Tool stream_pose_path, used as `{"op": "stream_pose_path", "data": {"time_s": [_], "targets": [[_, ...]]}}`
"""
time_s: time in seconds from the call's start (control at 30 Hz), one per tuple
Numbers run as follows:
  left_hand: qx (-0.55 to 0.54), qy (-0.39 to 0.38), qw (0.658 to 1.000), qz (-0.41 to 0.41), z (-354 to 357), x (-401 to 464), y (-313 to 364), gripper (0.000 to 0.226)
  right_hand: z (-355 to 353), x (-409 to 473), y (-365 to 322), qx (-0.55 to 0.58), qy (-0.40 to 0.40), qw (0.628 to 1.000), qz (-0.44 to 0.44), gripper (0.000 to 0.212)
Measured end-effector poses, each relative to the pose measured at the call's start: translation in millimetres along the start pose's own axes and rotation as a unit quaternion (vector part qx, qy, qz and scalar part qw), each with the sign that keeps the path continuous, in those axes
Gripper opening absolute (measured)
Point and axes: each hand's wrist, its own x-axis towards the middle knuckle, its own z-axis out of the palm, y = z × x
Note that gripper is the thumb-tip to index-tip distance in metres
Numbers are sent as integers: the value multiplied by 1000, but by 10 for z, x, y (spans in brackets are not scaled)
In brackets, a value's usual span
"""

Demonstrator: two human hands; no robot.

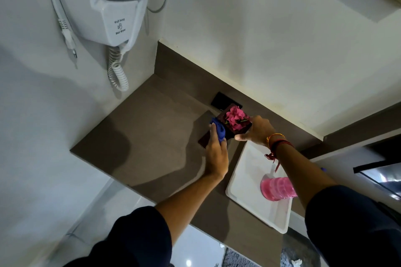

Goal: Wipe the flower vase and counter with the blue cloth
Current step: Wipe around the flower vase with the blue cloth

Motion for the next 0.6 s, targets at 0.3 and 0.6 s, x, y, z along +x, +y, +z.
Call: {"op": "stream_pose_path", "data": {"time_s": [0.3,0.6], "targets": [[359,-145,884,263,-282,53,-685,82,11,67,10,-14,-4,1000,-15,64],[506,-292,735,344,-556,362,-1043,83,25,99,22,-31,-3,999,-17,62]]}}
